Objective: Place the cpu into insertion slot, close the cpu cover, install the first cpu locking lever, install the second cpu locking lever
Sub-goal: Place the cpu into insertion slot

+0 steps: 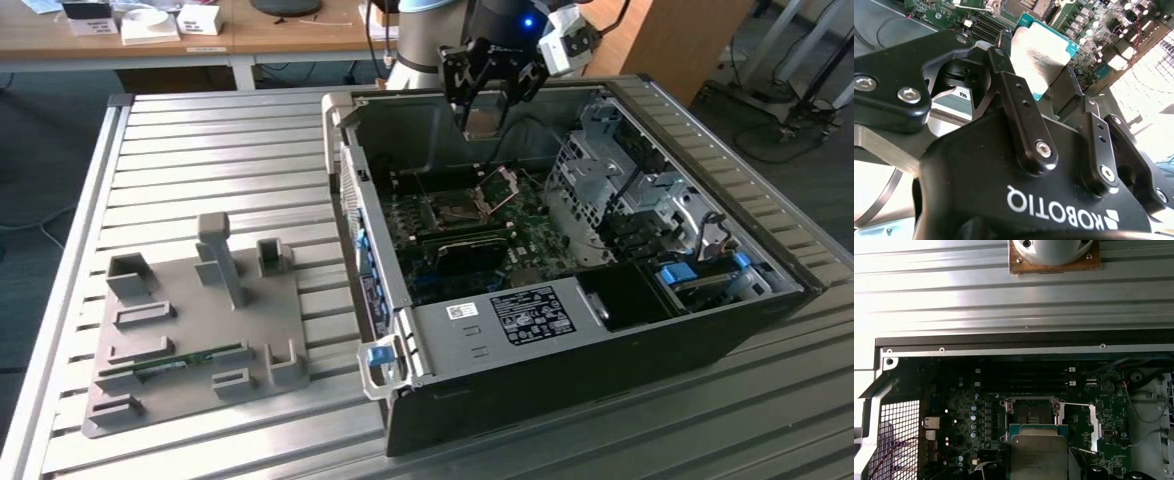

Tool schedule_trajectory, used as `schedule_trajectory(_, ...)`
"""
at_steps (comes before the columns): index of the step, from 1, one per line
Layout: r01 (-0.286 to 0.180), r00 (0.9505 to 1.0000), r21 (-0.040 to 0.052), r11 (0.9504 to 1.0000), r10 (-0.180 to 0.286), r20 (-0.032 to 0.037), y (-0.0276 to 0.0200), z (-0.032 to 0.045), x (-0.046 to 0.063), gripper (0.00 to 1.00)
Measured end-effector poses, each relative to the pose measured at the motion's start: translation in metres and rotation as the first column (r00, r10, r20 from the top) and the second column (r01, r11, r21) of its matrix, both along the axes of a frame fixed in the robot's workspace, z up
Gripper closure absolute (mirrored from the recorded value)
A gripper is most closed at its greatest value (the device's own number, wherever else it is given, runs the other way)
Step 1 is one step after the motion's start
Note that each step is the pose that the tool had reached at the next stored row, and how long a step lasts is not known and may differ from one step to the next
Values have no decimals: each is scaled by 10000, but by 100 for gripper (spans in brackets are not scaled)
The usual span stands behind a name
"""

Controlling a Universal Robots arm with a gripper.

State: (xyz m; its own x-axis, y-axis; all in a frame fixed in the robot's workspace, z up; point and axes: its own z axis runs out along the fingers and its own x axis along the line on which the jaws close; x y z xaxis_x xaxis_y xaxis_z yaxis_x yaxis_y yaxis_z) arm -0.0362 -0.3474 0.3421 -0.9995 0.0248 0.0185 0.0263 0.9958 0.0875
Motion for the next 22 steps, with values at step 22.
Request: schedule_trajectory(22, 1, 10000, 1, 10000, -1, 1, 0, -64, 0, 46)
